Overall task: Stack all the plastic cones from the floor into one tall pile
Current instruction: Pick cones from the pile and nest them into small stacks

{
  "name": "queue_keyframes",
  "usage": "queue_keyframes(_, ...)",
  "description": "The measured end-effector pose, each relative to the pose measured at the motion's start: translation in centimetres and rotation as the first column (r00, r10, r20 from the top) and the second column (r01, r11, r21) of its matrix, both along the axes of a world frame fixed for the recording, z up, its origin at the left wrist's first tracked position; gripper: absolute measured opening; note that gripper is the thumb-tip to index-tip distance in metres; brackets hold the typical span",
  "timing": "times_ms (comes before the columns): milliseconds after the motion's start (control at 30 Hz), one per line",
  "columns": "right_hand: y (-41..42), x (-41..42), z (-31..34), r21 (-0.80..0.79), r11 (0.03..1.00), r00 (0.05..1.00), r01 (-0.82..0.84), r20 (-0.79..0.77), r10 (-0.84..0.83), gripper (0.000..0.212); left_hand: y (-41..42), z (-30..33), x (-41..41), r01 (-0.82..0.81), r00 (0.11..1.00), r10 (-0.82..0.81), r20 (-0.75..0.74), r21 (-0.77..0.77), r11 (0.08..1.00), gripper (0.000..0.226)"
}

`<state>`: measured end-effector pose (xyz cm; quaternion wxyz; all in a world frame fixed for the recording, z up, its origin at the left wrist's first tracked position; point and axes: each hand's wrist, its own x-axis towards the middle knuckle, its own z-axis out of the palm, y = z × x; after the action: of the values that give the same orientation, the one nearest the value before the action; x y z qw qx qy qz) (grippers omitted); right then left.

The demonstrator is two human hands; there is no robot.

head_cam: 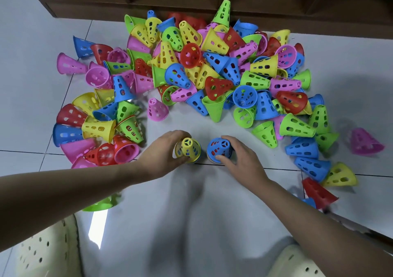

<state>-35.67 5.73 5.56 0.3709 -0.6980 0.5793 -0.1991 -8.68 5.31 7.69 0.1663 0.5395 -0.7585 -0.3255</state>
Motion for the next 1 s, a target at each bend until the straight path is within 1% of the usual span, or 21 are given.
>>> queue_keyframes(100,-0.8,0.0,0.1,0.008,1.000,1.000,-0.027,0.001,0.027,0.051,-0.8,-0.7,0.0,0.016,0.997,-0.014,0.070,-0.034,0.999,0.048)
queue_keyframes(233,-1.2,-0.7,0.6,0.068,0.996,0.998,-0.065,-0.013,0.065,0.060,-1.5,-0.5,-0.2,0.009,0.994,-0.001,0.112,-0.072,0.997,0.049)
queue_keyframes(300,-1.2,-1.3,0.9,0.094,0.990,0.995,-0.101,-0.010,0.103,0.066,-1.9,-0.3,-0.1,0.025,0.992,-0.016,0.129,-0.065,0.998,0.051)
queue_keyframes(333,-1.3,-1.7,1.2,0.083,0.989,0.992,-0.125,-0.004,0.126,0.067,-2.1,-0.2,0.0,0.053,0.988,-0.045,0.149,-0.050,0.997,0.054)
queue_keyframes(367,-1.3,-2.2,1.5,0.044,0.987,0.988,-0.153,-0.006,0.154,0.067,-2.3,-0.2,0.3,0.097,0.979,-0.090,0.185,-0.032,0.995,0.060)
queue_keyframes(433,-1.7,-3.2,1.9,-0.078,0.978,0.980,-0.194,-0.049,0.191,0.063,-3.0,-0.2,1.1,0.180,0.926,-0.170,0.337,0.002,0.984,0.073)
queue_keyframes(467,-2.2,-3.6,1.9,-0.135,0.974,0.982,-0.184,-0.068,0.176,0.060,-3.5,-0.1,1.7,0.164,0.899,-0.146,0.413,-0.010,0.986,0.076)
queue_keyframes(500,-2.7,-3.7,1.8,-0.170,0.974,0.988,-0.149,-0.075,0.138,0.055,-4.0,-0.1,2.4,0.112,0.886,-0.075,0.458,-0.053,0.992,0.076)
queue_keyframes(533,-3.3,-3.7,1.6,-0.183,0.977,0.993,-0.105,-0.071,0.093,0.050,-4.7,0.0,3.2,0.038,0.883,0.021,0.469,-0.114,0.993,0.075)
queue_keyframes(600,-4.9,-3.1,1.0,-0.153,0.987,0.998,-0.046,-0.055,0.038,0.042,-6.1,-0.1,4.9,-0.124,0.874,0.195,0.445,-0.184,0.975,0.072)
queue_keyframes(633,-5.8,-2.6,0.7,-0.112,0.993,0.998,-0.035,-0.048,0.030,0.040,-6.8,-0.3,5.6,-0.193,0.872,0.250,0.422,-0.174,0.966,0.071)
queue_keyframes(700,-7.4,-1.6,-0.4,-0.001,1.000,1.000,0.005,-0.017,-0.005,0.038,-8.3,-0.7,6.5,-0.303,0.883,0.307,0.356,-0.066,0.951,0.068)
queue_keyframes(733,-8.2,-1.1,-0.8,0.063,0.997,0.999,0.035,0.003,-0.035,0.040,-8.9,-0.9,6.7,-0.338,0.887,0.320,0.332,-0.005,0.941,0.062)
queue_keyframes(767,-9.0,-0.5,-1.1,0.120,0.991,0.998,0.059,0.010,-0.061,0.046,-9.5,-1.2,6.8,-0.352,0.891,0.323,0.319,0.037,0.935,0.051)
queue_keyframes(833,-10.3,0.7,-1.5,0.210,0.973,0.995,0.093,0.004,-0.096,0.059,-9.9,-1.6,6.5,-0.354,0.897,0.322,0.302,0.055,0.934,0.033)
queue_keyframes(867,-10.9,1.4,-1.8,0.240,0.965,0.994,0.105,-0.010,-0.105,0.062,-10.0,-1.7,6.3,-0.357,0.898,0.327,0.295,0.054,0.933,0.031)
queue_keyframes(933,-12.0,2.7,-2.1,0.275,0.952,0.991,0.135,-0.029,-0.133,0.057,-9.5,-1.7,5.6,-0.353,0.897,0.324,0.300,0.047,0.935,0.036)
queue_keyframes(1000,-12.8,3.8,-2.7,0.239,0.956,0.986,0.167,-0.038,-0.163,0.054,-8.8,-1.7,5.0,-0.310,0.908,0.287,0.307,0.029,0.950,0.039)
